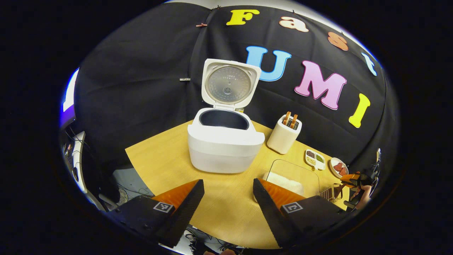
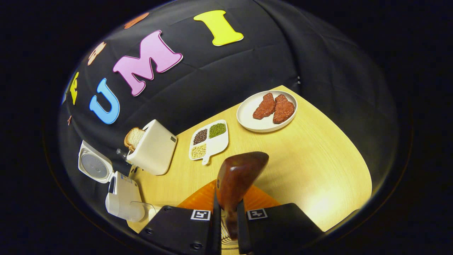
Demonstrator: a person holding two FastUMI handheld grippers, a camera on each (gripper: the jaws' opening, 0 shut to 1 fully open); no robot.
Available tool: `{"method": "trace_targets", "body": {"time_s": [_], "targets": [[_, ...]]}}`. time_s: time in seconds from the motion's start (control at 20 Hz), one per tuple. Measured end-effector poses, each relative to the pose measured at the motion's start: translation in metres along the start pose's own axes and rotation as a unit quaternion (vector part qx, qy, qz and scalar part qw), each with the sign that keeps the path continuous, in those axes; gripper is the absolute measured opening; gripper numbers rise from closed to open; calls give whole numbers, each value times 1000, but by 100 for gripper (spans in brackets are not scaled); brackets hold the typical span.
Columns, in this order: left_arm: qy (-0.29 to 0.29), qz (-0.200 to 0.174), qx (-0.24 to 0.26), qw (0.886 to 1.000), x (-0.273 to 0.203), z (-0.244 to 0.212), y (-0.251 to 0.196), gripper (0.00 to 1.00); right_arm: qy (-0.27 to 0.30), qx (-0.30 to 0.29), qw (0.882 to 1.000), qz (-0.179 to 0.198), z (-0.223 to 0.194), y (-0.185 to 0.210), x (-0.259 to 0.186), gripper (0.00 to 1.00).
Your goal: Close the left gripper, press the button to open the rice cooker; take a wooden spoon from the chopstick holder with the right hand, scoop a spoonful of rice and pour it into the rice cooker, then put the wooden spoon back into the chopstick holder.
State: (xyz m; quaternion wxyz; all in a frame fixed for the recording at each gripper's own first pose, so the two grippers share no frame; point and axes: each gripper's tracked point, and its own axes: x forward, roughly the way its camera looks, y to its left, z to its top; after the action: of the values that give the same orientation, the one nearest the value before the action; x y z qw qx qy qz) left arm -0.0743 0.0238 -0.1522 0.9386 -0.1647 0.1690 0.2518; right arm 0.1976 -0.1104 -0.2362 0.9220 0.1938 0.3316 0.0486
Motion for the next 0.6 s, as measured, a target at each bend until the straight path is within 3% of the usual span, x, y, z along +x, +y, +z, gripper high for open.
{"method": "trace_targets", "body": {"time_s": [0.1, 0.6], "targets": [[0, -2, -7, 1000, 1, -3, -1, 96, -6, -13, 1000, -1, 1, 4, -1, 18], [9, -30, 6, 999, 20, 8, 5, 96, -85, -70, 994, 8, 57, 41, -59, 18]]}}
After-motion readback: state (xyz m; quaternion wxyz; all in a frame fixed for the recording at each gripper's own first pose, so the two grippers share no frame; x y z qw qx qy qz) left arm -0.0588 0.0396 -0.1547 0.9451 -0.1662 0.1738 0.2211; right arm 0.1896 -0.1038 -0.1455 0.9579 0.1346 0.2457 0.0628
